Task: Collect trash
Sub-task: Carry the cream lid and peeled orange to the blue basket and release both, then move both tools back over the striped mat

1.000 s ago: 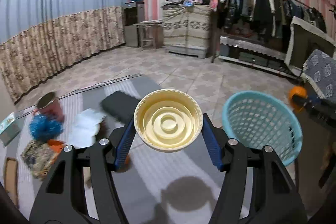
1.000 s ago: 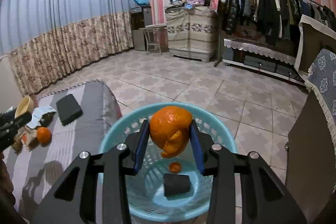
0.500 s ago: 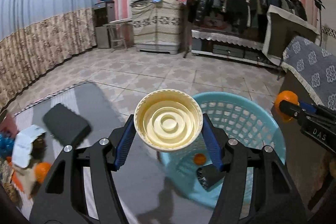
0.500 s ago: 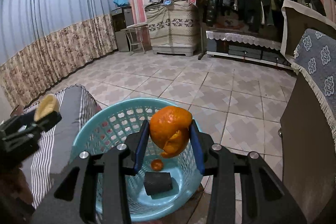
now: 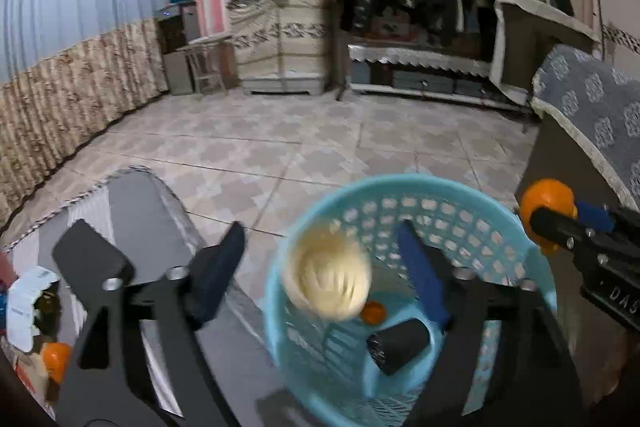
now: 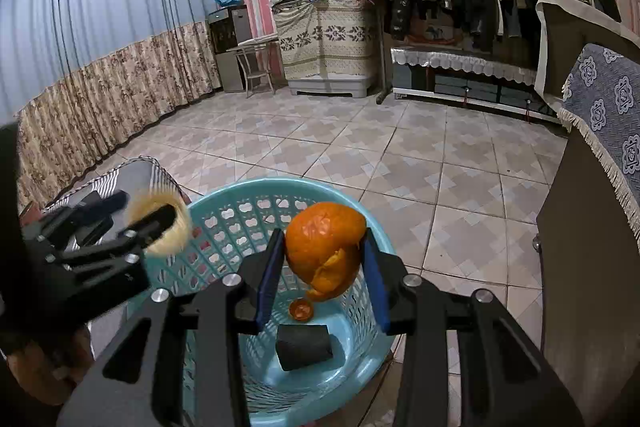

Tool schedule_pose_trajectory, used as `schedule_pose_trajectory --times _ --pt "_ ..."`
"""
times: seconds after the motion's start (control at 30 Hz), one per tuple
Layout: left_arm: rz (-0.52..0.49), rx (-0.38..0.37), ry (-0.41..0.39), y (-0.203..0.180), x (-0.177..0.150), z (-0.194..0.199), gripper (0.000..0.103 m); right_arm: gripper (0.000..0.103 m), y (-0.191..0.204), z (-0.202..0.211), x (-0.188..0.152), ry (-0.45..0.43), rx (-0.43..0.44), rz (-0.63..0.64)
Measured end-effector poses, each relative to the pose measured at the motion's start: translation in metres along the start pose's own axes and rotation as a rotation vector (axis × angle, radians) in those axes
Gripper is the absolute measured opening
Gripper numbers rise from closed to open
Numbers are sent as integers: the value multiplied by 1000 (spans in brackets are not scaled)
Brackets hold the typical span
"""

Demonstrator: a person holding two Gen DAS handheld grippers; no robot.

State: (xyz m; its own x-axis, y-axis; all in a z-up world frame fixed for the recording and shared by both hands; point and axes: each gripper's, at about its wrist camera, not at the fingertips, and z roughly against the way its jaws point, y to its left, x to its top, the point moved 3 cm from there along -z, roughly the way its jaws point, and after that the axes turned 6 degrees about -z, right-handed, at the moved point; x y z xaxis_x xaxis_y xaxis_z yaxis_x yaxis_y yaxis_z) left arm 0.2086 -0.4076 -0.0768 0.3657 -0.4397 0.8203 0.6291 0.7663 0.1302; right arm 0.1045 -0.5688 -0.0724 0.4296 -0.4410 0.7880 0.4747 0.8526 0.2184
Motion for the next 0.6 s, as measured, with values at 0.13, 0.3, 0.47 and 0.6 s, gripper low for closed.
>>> schedule_pose_trajectory --times 0.13,0.3,0.47,0.6 --pt "28 52 -20 24 4 15 85 39 8 -2 0 3 3 12" --pt "70 146 -39 57 1 40 92 39 25 -10 -1 14 4 33" --pt "107 186 -34 81 -9 58 94 41 38 -18 -4 29 18 28" --pt "117 218 -39 92 -13 72 95 62 45 -24 -9 40 36 20"
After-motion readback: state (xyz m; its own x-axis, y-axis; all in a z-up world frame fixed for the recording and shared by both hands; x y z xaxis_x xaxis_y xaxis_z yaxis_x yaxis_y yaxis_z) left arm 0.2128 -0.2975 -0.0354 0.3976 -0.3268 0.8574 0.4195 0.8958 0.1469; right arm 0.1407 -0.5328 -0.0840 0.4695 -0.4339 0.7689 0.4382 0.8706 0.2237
